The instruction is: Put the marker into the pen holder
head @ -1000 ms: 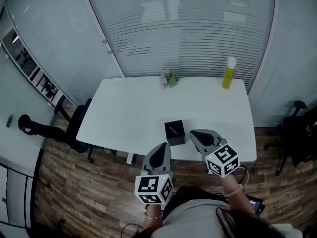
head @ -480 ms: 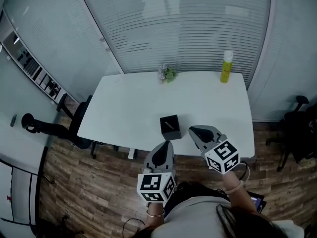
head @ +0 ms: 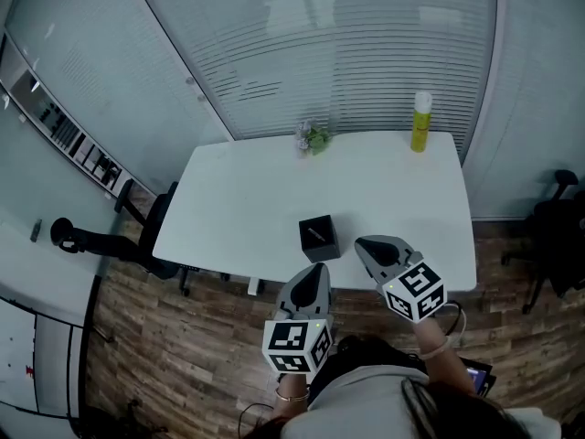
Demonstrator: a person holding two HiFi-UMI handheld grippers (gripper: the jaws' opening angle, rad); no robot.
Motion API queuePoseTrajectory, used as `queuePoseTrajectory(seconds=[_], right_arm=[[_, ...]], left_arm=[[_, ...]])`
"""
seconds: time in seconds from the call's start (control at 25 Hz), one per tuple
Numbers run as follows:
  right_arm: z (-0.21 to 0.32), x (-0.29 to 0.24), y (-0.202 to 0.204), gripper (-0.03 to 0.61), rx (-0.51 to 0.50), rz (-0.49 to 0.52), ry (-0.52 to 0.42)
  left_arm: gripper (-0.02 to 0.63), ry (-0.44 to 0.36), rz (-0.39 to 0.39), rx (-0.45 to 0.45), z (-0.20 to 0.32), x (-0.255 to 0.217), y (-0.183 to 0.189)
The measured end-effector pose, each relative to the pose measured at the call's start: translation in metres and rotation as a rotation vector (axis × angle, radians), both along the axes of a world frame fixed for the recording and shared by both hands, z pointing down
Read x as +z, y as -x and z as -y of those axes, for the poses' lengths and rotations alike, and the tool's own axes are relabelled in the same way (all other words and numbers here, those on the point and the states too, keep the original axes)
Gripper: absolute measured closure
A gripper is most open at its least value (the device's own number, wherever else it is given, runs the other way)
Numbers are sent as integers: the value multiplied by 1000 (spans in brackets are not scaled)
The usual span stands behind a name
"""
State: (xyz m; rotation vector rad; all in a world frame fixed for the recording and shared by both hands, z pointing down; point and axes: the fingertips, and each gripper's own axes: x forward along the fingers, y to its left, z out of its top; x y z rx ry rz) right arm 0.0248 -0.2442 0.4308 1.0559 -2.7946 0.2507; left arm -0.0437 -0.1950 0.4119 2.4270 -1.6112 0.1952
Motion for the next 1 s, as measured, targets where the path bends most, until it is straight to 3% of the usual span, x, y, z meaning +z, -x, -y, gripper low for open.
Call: queuePoseTrajectory(seconds=[1.0], right_arm=[[14,4,11,551,33,-10,-13]], left_arm=[[594,19,8,43,15,9,15]])
